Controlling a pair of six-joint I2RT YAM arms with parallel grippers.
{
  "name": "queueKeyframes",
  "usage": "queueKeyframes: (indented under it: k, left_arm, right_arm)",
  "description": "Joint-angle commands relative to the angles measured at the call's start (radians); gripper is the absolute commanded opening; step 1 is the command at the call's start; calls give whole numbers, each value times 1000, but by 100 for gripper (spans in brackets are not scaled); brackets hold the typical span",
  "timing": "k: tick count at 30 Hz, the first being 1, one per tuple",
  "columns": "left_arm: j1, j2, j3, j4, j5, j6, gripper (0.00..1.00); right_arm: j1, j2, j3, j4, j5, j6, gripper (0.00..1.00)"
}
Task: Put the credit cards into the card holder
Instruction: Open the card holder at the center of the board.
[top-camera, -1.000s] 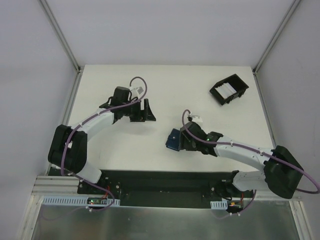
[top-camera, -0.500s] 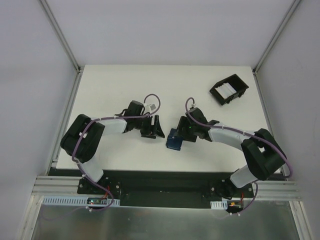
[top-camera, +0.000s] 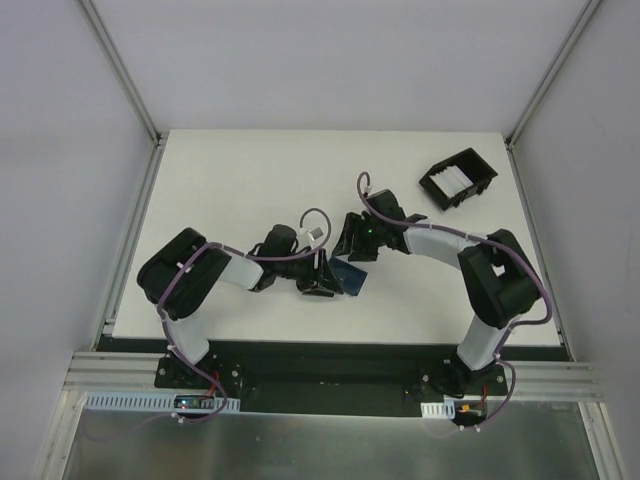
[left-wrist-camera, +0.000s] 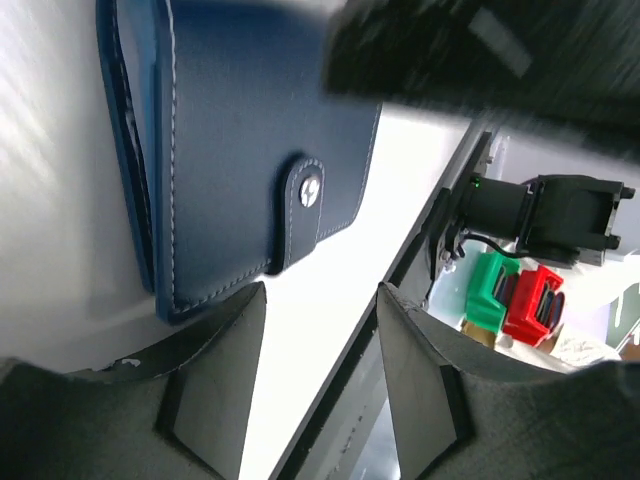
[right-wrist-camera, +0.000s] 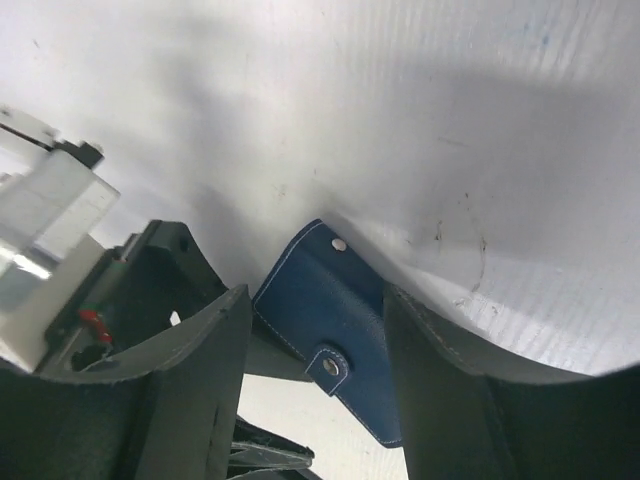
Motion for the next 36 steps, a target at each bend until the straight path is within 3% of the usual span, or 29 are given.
queueKeyframes:
  k: [1, 6, 9, 14, 22, 25, 36]
  left_arm:
    - [-9, -78, -85, 52, -20, -41, 49]
    - [-7, -242, -8, -354, -214, 156, 55]
    - [17, -242, 116, -496, -290, 259, 56]
    - [82, -78, 288, -509, -183, 315, 50]
    - [86, 66, 340, -504, -129, 365, 51]
    - [86, 85, 305, -466, -91, 353, 43]
    - [85, 13, 181, -344, -60, 284, 31]
  right_arm:
    - [-58, -118, 10, -44, 31, -66, 59]
    - [-92, -301, -100, -150, 125, -99, 63]
    - [-89, -358, -239, -100, 85, 2, 63]
    - [-60, -392, -413, 107, 47, 143, 63]
    - [11, -265, -392, 196, 91, 223, 63]
    - [15, -223, -383, 227, 96, 233, 54]
    - [15, -231, -350, 387, 13, 162, 26]
